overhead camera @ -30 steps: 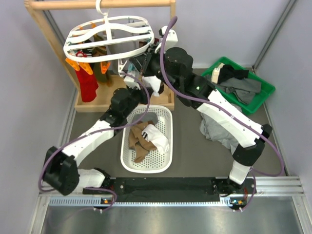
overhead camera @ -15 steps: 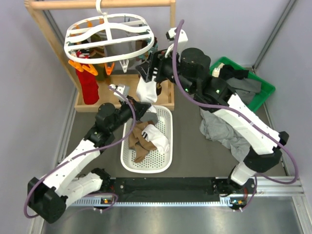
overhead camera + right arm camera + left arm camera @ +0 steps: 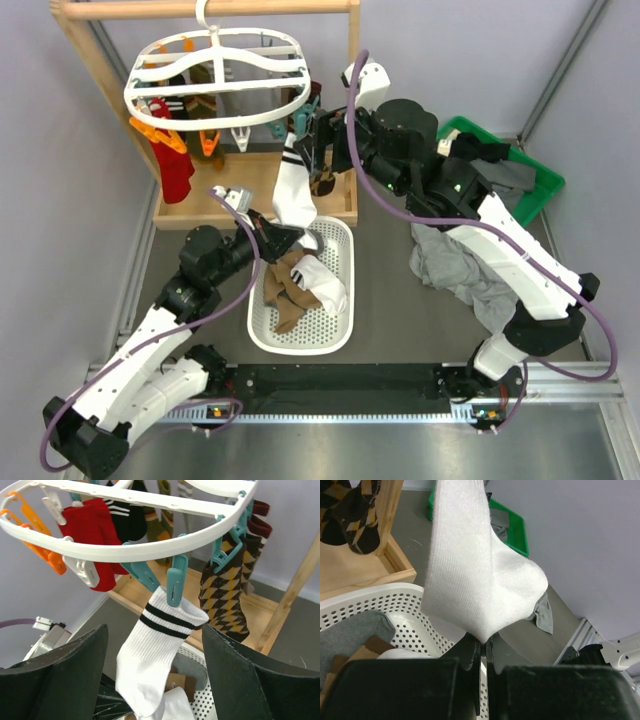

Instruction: Remove the socks clipped to the hanger

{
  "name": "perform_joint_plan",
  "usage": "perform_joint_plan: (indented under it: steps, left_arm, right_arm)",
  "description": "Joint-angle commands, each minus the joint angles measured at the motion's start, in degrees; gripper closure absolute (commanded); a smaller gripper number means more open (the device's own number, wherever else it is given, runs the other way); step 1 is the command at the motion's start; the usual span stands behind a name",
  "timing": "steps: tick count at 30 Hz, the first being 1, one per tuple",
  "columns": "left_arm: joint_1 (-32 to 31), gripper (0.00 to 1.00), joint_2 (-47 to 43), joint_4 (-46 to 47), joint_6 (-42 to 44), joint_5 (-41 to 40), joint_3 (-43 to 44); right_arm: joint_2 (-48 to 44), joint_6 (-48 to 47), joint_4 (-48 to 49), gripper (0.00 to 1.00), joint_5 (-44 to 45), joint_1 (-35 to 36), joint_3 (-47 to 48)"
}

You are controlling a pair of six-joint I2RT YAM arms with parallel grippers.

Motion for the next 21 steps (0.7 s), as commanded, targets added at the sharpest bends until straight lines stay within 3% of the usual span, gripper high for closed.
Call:
perform_joint_plan:
  steps: [1, 5, 11, 17, 21]
  left_arm:
    - [0.00, 1.00, -1.53, -0.48, -2.30, 3.23, -0.37]
    - [0.09, 1.00, -1.88, -0.48, -4.76, 6.13, -0.19]
    - [0.09, 1.00, -1.71, -0.74, -6.96, 11.23, 0.95]
    - [0.18, 1.00, -1.88, -1.54, -7.23, 12.55, 1.13]
    - [0.09, 1.00, -2.06, -1.01, -7.75, 13.78, 1.48]
  right_arm:
    - [-0.58, 1.10, 5.23, 0.26, -8.54, -2.68, -0.18]
    - [-2.33, 5.68, 11.99, 0.27, -25.74, -8.65, -5.63]
    - [-2.96, 6.47, 20.79, 0.24, -41.14, -13.14, -10.56]
    - [-0.15, 5.77, 22.90, 0.21, -49.07, -13.94, -8.02]
    - [1.79, 7.00, 23.87, 0.18, -48.90, -14.02, -5.91]
